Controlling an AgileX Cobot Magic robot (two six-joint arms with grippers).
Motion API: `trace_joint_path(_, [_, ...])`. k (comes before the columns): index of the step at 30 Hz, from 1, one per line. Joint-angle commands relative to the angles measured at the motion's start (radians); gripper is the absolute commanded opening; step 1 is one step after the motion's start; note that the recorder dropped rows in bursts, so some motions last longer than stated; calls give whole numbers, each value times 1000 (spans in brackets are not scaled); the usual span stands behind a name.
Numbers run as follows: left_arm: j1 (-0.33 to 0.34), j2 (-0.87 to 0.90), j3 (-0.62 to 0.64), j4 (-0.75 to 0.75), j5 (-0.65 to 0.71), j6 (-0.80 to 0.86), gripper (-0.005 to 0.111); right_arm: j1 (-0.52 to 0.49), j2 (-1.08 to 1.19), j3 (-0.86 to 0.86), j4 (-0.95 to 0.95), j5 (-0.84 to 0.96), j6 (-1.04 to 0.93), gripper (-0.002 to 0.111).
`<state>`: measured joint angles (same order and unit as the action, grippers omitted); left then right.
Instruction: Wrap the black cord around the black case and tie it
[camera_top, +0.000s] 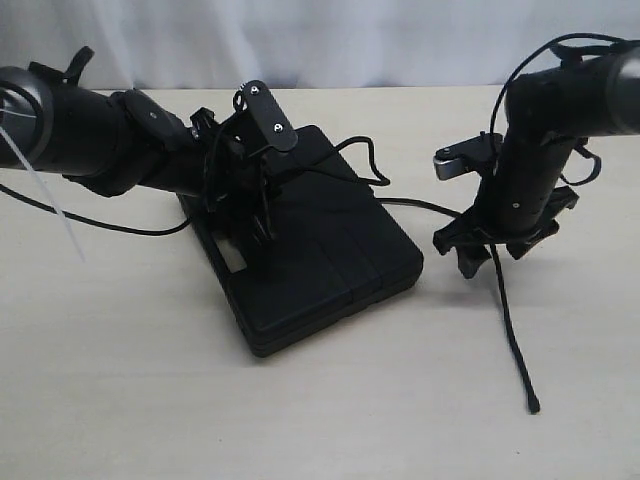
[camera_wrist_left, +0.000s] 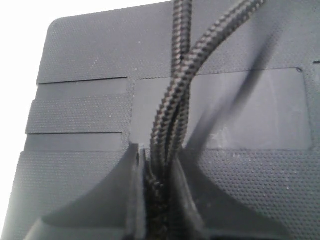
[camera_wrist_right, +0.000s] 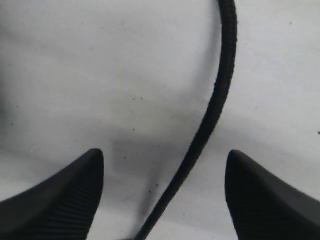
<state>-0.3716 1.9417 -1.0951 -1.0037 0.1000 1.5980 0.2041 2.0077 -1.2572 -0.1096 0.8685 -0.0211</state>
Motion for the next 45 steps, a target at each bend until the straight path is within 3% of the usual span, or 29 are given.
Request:
trace_joint_path(1, [-3, 1, 5, -9, 12, -4, 0, -12, 26, -10, -58, -7, 119, 54])
trace_joint_path(4, [-3, 1, 5, -9, 11, -4, 0, -21, 34, -10, -23, -10, 120, 37])
trace_joint_path(7, [-3, 1, 5, -5, 12, -4, 0, -21, 35, -10, 38, -35, 80, 7])
trace_joint_path(8, [-3, 1, 5, -2, 12, -4, 0, -21, 35, -10, 57, -51, 77, 5])
trace_joint_path(13, [-3, 1, 5, 2, -26, 31, 0, -54, 8, -12, 224, -158, 21, 4])
trace_joint_path(15, [-3, 1, 5, 4, -40, 32, 0, -101, -4, -27, 378, -160, -71, 4])
trace_joint_path(22, [-5, 1, 5, 118, -45, 34, 0, -284, -12, -57, 1175, -93, -568, 5])
trace_joint_path(26, [-22, -3, 5, 188, -63, 47, 0, -339, -12, -57, 1408, -95, -683, 5])
trace_joint_path(35, [-107, -5, 5, 450, -169, 50, 0, -378, -12, -57, 1662, -112, -778, 5])
trace_joint_path(45, [-113, -5, 5, 780, -192, 50, 0, -378, -12, -57, 1843, -39, -835, 5])
